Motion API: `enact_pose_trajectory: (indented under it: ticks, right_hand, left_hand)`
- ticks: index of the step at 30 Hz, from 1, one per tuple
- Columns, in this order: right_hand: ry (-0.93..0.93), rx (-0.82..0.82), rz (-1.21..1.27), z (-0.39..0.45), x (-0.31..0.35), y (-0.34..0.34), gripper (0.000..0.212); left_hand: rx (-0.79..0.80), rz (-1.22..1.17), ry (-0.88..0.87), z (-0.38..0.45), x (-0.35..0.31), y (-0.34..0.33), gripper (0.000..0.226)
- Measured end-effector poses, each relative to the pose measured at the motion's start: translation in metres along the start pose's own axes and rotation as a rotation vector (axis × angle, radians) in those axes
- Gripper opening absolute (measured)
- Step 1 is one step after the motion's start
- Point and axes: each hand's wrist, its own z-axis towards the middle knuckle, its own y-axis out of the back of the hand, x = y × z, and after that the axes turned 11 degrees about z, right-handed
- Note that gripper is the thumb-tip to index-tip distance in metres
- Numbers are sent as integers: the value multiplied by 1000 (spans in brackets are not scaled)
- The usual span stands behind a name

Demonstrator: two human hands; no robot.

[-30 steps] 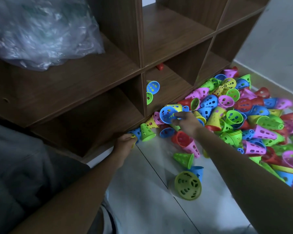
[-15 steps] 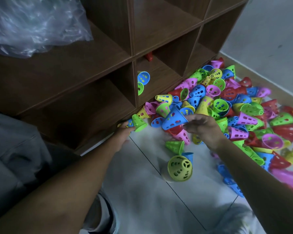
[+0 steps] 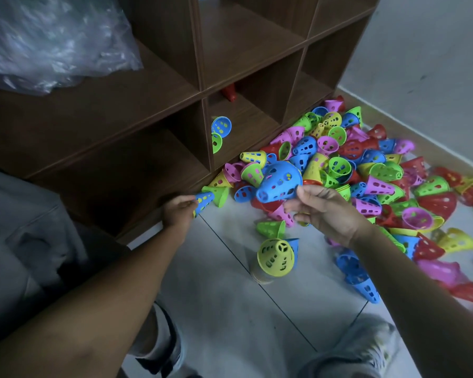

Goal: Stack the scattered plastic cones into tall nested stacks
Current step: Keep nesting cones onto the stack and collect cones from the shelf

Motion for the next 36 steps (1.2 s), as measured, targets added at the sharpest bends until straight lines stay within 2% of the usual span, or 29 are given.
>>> enact_pose_trajectory:
  ticks: [2,5,10,14,17,21,23,26,29,32,36]
  right_hand:
    - [-7,30,40,-6,5,-4,28]
    - [-54,80,74,-14,10,-4,30]
    - [-229,235,46,-27,9,2,41]
    - [-352,294,-56,-36,-1,7,40]
    - [-404,268,-113,-40,-10,11,41]
    - [-478,212,-247,-43,-19,17,31]
    - [-508,201,-310,-43,-22,19,37]
    - [-531,187,-384,-42,-23,20,40]
    - [-538,123,-445,-41,-22,20,42]
    - [-507,35,-550,-38,-22,18,41]
    - [-489,-23,-730,-36,-20,18,39]
  left_hand:
    - [7,0,-9,-5,-2,5,22]
    - [90,-61,11,-12,-7,9,22]
    - [364,-339,86,-34,-32,12,11]
    - [561,-443,137,-50,-52,7,14]
    - [706,-471,143,-62,-64,3,24]
    - [890,-491,130,-76,-75,2,36]
    - [965,-489,106,-80,-78,1,37]
    - [1049,-455,92,-82,-79,1,51]
    - [1126,-404,99,-88,-83,1,46]
    - [1130,-319,119,-97,-85,0,21]
    - [1223,-231,126,-103,-86,-3,27]
